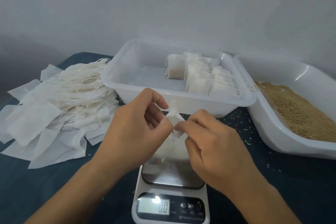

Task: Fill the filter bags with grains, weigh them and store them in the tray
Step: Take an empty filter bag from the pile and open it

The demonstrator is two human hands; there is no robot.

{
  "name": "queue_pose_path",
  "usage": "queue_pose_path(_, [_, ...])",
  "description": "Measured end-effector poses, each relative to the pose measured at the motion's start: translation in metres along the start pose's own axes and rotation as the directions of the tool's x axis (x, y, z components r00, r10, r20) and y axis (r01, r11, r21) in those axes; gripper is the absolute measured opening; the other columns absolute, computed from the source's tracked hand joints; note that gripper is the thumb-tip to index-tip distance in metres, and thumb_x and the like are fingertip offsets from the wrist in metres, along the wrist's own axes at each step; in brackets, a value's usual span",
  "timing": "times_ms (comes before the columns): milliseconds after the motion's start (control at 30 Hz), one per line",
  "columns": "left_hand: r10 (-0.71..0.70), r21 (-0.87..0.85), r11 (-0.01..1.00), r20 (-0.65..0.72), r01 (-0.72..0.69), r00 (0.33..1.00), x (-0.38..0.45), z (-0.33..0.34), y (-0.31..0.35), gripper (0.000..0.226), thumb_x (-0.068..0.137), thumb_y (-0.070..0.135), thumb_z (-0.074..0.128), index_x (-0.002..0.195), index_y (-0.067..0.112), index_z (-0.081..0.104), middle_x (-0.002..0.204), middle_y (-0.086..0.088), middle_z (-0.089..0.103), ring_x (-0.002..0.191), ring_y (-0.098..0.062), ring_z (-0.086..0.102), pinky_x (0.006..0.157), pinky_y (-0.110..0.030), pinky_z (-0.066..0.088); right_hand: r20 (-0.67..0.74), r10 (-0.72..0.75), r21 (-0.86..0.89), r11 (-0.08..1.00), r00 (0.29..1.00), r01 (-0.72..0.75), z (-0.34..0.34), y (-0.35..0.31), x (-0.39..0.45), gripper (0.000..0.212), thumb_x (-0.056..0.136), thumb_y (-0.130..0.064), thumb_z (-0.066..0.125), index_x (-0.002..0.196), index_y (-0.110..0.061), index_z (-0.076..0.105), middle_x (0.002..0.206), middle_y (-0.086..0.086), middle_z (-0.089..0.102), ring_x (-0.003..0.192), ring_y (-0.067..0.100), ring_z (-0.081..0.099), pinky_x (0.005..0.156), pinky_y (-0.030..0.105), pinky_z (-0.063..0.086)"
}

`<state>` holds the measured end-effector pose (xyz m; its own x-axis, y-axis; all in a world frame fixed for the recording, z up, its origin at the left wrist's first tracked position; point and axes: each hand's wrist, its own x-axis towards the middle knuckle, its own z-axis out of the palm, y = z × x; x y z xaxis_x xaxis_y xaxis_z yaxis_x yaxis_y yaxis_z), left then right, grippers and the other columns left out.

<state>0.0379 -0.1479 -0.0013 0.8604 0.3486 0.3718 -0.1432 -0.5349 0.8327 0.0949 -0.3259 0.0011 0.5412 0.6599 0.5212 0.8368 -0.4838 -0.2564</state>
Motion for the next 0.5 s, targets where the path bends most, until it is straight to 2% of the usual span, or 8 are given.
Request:
queue_pose_path(67, [-0.026,0.001,1.0,0.055,0.026,0.998,0.004,-0.005,0.004,0.02,0.073,0.03,0.062,0.09,0.042,0.058,0.077,0.013,0.068,0.065,-0.007,0.063,0.06,-0.01,0.046,0.025,-0.075,-0.099,0.992,0.997,0.077,-0.004,0.001,0.002,0.025,0.089,-0.018,0.055,0.101,-0.015,0.077,0.094,-0.001,0.06,0.075,0.016,0.056,0.051,0.032,0.049])
queue_pose_path(133, [-0.053,-0.017,0.998,0.112,0.055,0.992,0.009,-0.011,0.007,0.022,0.072,0.032,0.06,0.091,0.044,0.059,0.076,0.012,0.069,0.062,-0.006,0.062,0.059,-0.012,0.046,-0.021,-0.172,-0.169,0.972,0.985,0.167,-0.009,0.004,0.004,0.009,0.086,-0.019,0.069,0.088,-0.013,0.075,0.09,0.002,0.057,0.075,0.018,0.054,0.048,0.032,0.046])
queue_pose_path(233, [-0.1,-0.042,0.993,0.217,0.112,0.971,0.017,-0.019,0.011,0.021,0.075,0.036,0.063,0.095,0.041,0.063,0.078,0.009,0.072,0.069,-0.013,0.068,0.067,-0.025,0.054,-0.053,-0.377,-0.199,0.911,0.925,0.36,-0.017,0.005,0.007,0.02,0.092,-0.027,0.072,0.078,-0.013,0.073,0.095,0.005,0.064,0.076,0.019,0.053,0.056,0.03,0.046])
queue_pose_path(300, [-0.105,-0.142,0.979,0.268,0.146,0.958,0.019,-0.022,0.011,0.025,0.077,0.05,0.069,0.099,0.038,0.067,0.089,0.008,0.074,0.084,-0.015,0.071,0.078,-0.034,0.055,-0.085,-0.437,-0.139,0.895,0.895,0.424,-0.023,0.003,0.008,0.022,0.094,-0.027,0.073,0.077,-0.013,0.073,0.098,0.005,0.069,0.075,0.014,0.05,0.058,0.029,0.045])
queue_pose_path(367, [-0.056,-0.327,0.923,0.403,0.201,0.914,0.018,-0.025,0.01,0.046,0.075,0.065,0.074,0.112,0.038,0.069,0.113,0.007,0.074,0.111,-0.012,0.069,0.095,-0.037,0.051,-0.127,-0.374,-0.027,0.927,0.919,0.374,-0.029,0.0,0.009,0.021,0.093,-0.024,0.075,0.076,-0.013,0.071,0.093,0.001,0.069,0.071,0.003,0.042,0.055,0.026,0.045])
queue_pose_path(400, [-0.012,-0.41,0.877,0.5,0.249,0.866,0.018,-0.026,0.011,0.061,0.074,0.069,0.075,0.124,0.035,0.065,0.127,0.003,0.07,0.124,-0.016,0.064,0.104,-0.042,0.048,-0.142,-0.325,0.016,0.944,0.935,0.33,-0.031,-0.001,0.01,0.02,0.094,-0.024,0.074,0.078,-0.014,0.071,0.092,-0.001,0.069,0.071,-0.001,0.039,0.054,0.023,0.045])
queue_pose_path(467, [0.091,-0.439,0.852,0.663,0.287,0.743,0.015,-0.028,0.013,0.08,0.079,0.067,0.075,0.144,0.027,0.051,0.145,-0.002,0.06,0.138,-0.023,0.053,0.114,-0.05,0.04,-0.161,-0.221,0.097,0.966,0.962,0.239,-0.036,-0.002,0.011,0.019,0.097,-0.026,0.07,0.082,-0.014,0.072,0.095,-0.005,0.068,0.07,-0.005,0.041,0.056,0.018,0.044])
queue_pose_path(500, [0.121,-0.394,0.882,0.719,0.258,0.684,0.015,-0.027,0.015,0.078,0.083,0.058,0.075,0.148,0.026,0.047,0.148,-0.001,0.057,0.142,-0.021,0.049,0.116,-0.051,0.037,-0.159,-0.164,0.166,0.968,0.973,0.191,-0.038,-0.003,0.011,0.02,0.098,-0.028,0.069,0.083,-0.015,0.073,0.098,-0.007,0.066,0.067,-0.004,0.045,0.058,0.017,0.044])
